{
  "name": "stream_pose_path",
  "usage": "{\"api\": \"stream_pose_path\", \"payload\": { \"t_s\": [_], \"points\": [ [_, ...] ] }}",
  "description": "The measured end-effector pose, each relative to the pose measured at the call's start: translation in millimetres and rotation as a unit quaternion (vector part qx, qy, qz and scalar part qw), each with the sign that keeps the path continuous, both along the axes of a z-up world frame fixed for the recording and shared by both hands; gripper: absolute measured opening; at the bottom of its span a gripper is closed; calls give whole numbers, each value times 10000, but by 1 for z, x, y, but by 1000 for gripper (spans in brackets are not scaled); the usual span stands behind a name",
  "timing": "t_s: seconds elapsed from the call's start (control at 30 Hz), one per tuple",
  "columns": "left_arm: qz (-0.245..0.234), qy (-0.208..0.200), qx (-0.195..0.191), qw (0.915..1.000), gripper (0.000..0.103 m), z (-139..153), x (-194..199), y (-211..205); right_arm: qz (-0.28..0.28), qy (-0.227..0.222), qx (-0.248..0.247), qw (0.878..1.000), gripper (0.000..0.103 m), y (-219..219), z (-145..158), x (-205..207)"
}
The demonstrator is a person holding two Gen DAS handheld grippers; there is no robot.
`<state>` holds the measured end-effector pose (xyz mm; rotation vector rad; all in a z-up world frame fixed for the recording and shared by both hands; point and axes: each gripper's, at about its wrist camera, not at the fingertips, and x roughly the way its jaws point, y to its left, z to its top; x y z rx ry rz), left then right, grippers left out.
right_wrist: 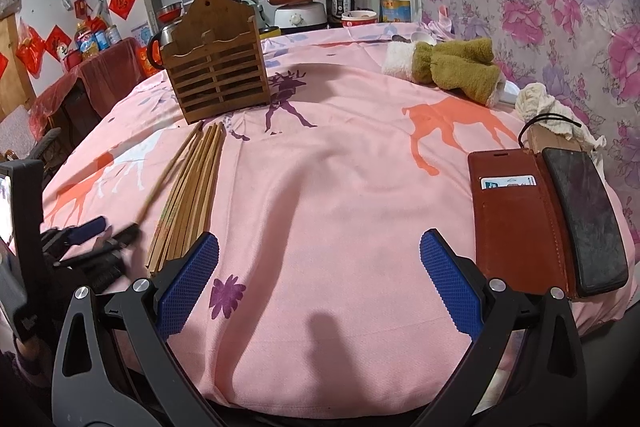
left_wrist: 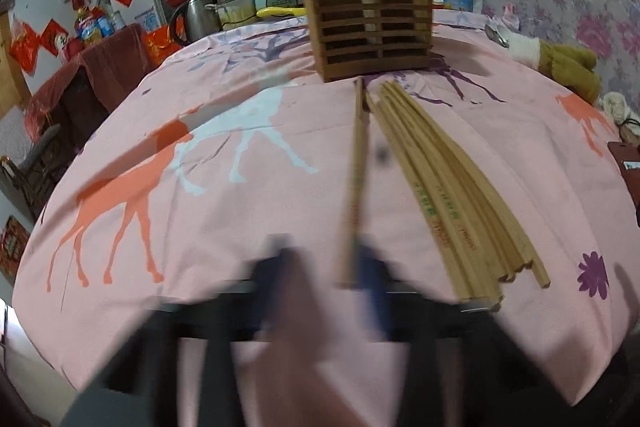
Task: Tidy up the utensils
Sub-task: 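Lower the left gripper onto one wooden chopstick and close it, then close the right gripper on another chopstick while the left gripper lifts its chopstick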
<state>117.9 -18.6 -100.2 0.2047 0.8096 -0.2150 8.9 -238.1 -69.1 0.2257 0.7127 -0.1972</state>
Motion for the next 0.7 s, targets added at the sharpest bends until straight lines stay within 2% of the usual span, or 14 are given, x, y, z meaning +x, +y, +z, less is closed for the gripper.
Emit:
{"api": "stream_pose_path", "payload": {
  "t_s": [0.1, 0.23, 0.3, 0.4, 0.5, 0.7],
  "points": [
    [189, -36, -21, 9998, 10, -1, -4, 20, 201, -57, -74, 9998, 97, 6, 2, -1],
    [309, -59, -186, 9993, 19, -1, -8, 41, 800, -148, -148, 9966, 95, 22, 3, -2],
    [501, -169, -152, 9985, 40, -3, -9, 45, 1120, -166, -172, 9934, 82, 31, 2, -1],
    [583, -238, -303, 9976, 50, -4, -7, 52, 1595, -102, -171, 9870, 59, 43, -1, 2],
    [663, -207, -523, 9962, 59, -6, -3, 61, 2027, 61, -78, 9792, 46, 54, -8, 11],
    [682, -301, -423, 9963, 61, -7, -6, 59, 2316, 487, -163, 9714, 41, 69, -29, 29]
  ]
}}
